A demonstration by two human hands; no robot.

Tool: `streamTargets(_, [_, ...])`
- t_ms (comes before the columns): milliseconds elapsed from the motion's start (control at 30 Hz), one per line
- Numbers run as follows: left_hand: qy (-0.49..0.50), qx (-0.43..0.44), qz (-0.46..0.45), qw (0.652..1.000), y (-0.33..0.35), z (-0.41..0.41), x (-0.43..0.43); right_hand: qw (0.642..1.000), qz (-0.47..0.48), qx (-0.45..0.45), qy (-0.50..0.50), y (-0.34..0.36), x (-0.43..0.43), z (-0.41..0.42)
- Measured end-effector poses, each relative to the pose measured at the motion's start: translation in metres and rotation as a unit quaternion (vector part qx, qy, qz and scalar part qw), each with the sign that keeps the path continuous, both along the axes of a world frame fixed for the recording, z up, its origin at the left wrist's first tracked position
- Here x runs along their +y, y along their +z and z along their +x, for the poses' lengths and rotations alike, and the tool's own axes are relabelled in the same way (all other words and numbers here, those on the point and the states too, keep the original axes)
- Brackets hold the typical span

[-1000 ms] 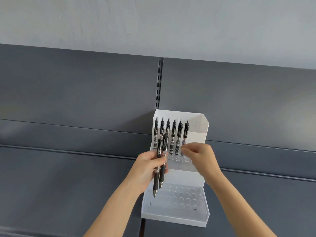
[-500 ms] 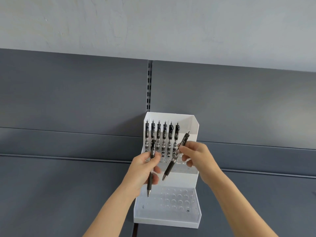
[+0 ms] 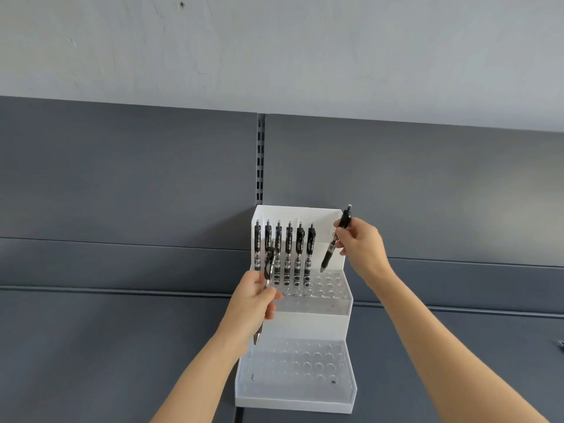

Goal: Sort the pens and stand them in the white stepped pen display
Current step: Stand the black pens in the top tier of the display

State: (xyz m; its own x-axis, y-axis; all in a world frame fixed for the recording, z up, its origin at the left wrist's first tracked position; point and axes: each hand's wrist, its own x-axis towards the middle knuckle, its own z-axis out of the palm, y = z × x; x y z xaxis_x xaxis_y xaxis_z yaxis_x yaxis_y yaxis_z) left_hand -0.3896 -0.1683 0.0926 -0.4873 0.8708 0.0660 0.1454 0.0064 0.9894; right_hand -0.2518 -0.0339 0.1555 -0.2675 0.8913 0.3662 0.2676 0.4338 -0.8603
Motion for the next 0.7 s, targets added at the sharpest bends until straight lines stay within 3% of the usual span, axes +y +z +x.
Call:
streamTargets(367, [0.044, -0.001, 0.040, 0.998, 0.001, -0.008, -0.003, 0.966, 0.035, -0.249, -0.065, -0.020, 0.005, -0.026])
streamTargets(700, [0.032, -0.028, 0.053, 0.998, 0.010, -0.001, -0.009, 0.968, 0.024, -0.239, -0.070, -0.021, -0.001, -0.026])
